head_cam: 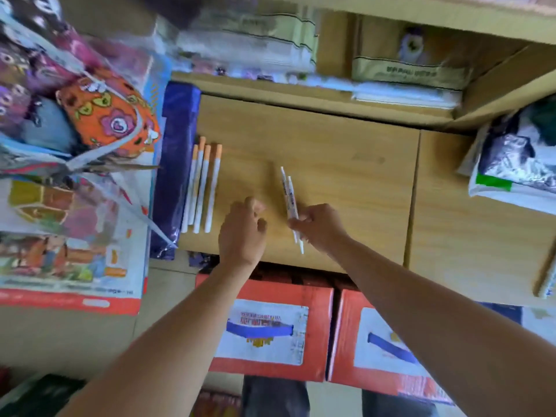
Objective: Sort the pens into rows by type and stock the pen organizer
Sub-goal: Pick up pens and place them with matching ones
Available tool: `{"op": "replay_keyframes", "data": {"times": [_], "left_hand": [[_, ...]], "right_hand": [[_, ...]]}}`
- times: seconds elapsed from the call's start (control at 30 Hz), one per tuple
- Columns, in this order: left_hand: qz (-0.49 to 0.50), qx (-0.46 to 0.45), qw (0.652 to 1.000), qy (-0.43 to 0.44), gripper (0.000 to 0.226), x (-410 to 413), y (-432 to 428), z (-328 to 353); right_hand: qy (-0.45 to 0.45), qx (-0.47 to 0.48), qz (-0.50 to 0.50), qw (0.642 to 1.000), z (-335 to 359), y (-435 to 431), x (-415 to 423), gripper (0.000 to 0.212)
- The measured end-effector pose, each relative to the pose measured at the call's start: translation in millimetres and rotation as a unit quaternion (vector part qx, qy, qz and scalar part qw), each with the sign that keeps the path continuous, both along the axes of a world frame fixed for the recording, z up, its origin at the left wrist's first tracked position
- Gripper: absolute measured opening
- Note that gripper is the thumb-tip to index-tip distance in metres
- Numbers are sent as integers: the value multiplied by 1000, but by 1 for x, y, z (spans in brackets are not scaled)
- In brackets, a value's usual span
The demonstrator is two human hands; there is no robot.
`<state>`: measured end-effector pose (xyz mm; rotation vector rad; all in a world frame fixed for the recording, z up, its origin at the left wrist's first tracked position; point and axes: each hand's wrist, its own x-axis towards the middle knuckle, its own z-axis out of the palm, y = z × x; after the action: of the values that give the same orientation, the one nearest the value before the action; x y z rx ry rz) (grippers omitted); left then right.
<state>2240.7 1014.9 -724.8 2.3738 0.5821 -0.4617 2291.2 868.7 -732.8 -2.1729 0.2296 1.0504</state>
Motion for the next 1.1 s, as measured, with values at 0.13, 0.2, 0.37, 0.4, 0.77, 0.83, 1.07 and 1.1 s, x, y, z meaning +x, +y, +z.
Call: {"op": "replay_keyframes", "data": {"times": [0.13, 0.2, 0.37, 0.4, 0.77, 0.83, 1.07, 1.1], "left_hand": [[-5, -25, 1000, -11, 19, 4, 19, -11], [-4, -37, 999, -22, 21, 8, 21, -14], [-4, -46, 998, -38, 28, 23, 17, -16], [-1, -48, 998, -38, 29, 27, 14, -16], [-19, 31, 999, -27, 21, 36, 4, -9], [-39, 50, 997, -44, 17, 36, -2, -1], [-154, 17, 984, -89, 13, 51, -94, 30], [-171, 4, 981, -97, 14, 52, -115, 33]], "right_hand": [[-37, -36, 25, 998, -10, 30, 1, 28], [-57, -43, 12, 997, -12, 35, 1, 25], [-112, -44, -31, 992, -13, 28, 2, 24], [-125, -41, -38, 991, -14, 26, 3, 23], [-126, 19, -38, 991, -13, 17, 8, 8], [-119, 25, -42, 992, -7, -3, 7, 10], [-108, 45, -96, 989, 22, -120, -5, 15], [-106, 44, -107, 988, 24, -142, -7, 16]]}}
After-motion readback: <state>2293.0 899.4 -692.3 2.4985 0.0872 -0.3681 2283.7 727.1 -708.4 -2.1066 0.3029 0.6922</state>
